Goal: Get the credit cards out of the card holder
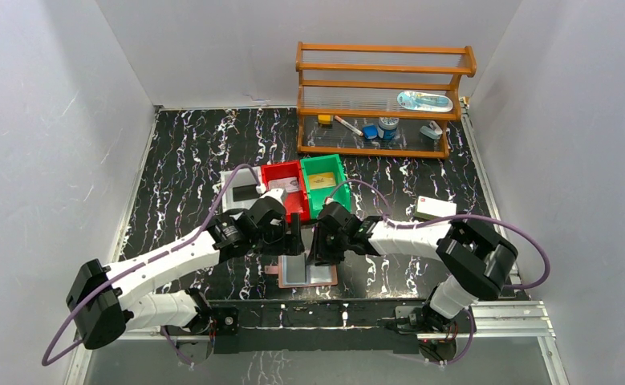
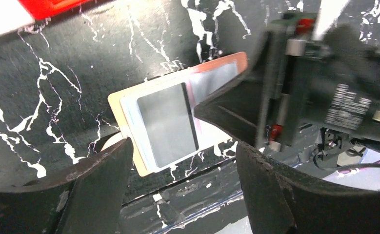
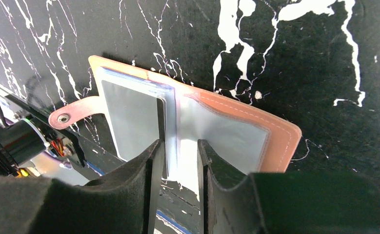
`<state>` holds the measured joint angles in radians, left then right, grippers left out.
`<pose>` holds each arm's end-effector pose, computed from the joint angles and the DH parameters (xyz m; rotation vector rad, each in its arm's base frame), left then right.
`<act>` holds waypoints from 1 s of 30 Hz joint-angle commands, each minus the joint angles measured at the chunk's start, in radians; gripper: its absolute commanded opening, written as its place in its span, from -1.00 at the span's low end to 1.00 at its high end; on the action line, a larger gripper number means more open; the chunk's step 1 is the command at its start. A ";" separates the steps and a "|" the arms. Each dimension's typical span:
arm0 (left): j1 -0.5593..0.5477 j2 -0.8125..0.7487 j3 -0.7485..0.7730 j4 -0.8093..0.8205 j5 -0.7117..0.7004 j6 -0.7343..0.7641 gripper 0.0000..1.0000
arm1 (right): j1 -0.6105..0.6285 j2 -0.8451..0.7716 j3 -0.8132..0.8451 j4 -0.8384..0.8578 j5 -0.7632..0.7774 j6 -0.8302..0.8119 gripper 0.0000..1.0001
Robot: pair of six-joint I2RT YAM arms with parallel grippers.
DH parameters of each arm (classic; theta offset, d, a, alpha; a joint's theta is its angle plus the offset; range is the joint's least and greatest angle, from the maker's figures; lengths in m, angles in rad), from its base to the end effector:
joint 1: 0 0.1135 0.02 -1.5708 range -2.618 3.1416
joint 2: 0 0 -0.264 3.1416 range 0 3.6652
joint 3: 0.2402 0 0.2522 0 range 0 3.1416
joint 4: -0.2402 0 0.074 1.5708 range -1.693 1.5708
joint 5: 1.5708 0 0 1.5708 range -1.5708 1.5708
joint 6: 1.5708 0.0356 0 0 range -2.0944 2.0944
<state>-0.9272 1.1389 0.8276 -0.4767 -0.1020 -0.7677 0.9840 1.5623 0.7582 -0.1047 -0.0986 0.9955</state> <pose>0.1458 -0.1884 0.2578 0.1447 2.4622 -0.6795 0.1622 0.2502 0.1564 -0.0306 2.7304 0.8582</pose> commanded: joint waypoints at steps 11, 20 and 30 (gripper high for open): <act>0.050 0.042 -0.173 0.139 0.118 -0.064 -0.34 | 0.000 -0.036 -0.063 0.116 -0.010 0.039 -0.22; 0.049 0.091 -0.188 0.124 0.110 -0.031 -0.46 | 0.000 -0.029 -0.086 0.186 -0.060 0.062 -0.26; 0.047 0.160 -0.226 0.158 0.150 -0.012 -0.63 | 0.000 -0.026 -0.097 0.213 -0.070 0.075 -0.27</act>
<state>-0.8845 1.2766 0.6060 -0.3199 0.0238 -0.8024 0.9836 1.5452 0.6712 0.0616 -0.1570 1.0550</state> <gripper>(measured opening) 0.212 0.369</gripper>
